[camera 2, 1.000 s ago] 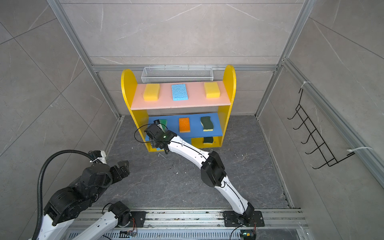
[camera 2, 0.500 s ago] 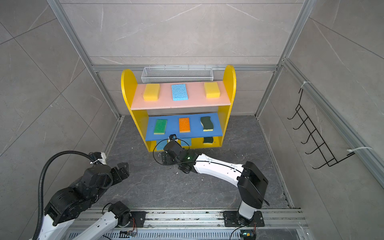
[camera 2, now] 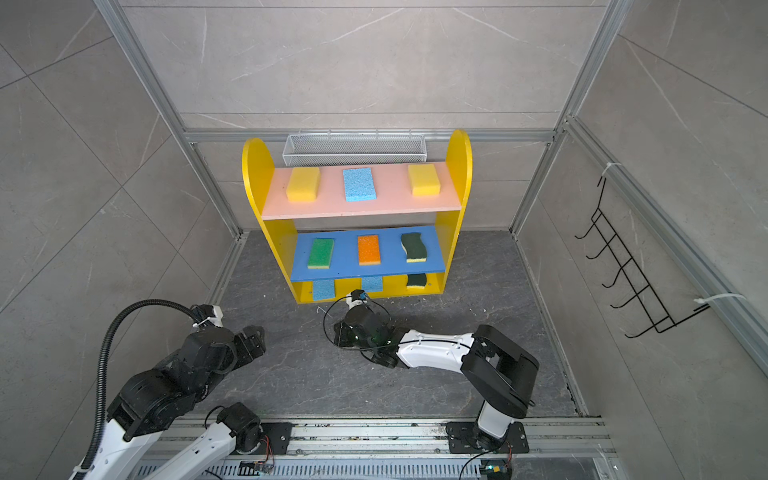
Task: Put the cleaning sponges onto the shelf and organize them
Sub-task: 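Lower the right gripper to the bottom board beside a blue sponge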
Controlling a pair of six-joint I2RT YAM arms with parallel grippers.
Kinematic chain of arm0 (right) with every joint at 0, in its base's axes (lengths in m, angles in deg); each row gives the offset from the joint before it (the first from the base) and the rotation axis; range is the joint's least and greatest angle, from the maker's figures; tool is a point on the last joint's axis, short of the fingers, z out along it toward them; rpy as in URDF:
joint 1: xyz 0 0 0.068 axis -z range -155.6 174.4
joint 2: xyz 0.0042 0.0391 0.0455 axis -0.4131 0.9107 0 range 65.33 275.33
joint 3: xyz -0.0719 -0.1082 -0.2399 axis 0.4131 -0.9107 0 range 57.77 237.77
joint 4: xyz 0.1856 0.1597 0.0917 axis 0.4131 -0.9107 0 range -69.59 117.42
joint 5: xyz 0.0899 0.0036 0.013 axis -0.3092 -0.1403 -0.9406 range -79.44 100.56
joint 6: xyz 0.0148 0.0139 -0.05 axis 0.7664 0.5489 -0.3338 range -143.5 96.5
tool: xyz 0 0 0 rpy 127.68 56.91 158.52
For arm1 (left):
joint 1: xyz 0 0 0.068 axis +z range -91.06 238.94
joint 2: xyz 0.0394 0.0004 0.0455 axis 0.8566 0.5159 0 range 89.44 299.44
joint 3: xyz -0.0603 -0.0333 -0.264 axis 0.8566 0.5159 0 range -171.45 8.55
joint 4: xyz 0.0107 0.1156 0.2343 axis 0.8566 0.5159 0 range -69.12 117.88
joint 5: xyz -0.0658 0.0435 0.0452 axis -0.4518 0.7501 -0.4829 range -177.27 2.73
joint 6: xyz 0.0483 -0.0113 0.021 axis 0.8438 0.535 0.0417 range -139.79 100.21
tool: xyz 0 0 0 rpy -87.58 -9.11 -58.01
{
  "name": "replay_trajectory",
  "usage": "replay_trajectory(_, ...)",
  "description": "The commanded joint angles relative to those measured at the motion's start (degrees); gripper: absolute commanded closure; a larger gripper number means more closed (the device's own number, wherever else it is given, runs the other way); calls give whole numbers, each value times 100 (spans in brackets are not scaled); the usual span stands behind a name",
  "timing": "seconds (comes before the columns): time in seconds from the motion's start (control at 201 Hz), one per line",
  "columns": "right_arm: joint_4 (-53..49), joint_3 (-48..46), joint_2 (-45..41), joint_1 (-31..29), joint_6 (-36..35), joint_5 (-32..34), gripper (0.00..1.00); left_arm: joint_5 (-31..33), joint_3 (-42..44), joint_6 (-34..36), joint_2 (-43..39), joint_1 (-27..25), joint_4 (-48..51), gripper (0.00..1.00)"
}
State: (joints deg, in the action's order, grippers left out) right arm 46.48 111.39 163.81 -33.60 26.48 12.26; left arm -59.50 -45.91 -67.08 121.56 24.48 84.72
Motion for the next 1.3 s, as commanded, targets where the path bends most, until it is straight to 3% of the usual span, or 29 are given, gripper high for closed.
replay_trajectory(0.0,896,22,408,-1,333,-282,100,-173,86,-71,-4,19,-208,8)
replay_trajectory(0.722,1646,859,1987,5,733,-615,100,201,-35,46,48,23,-73,8)
replay_trajectory(1.3,2098,1258,2702,182,1255,-295,100,404,-7,19,145,23,-55,7)
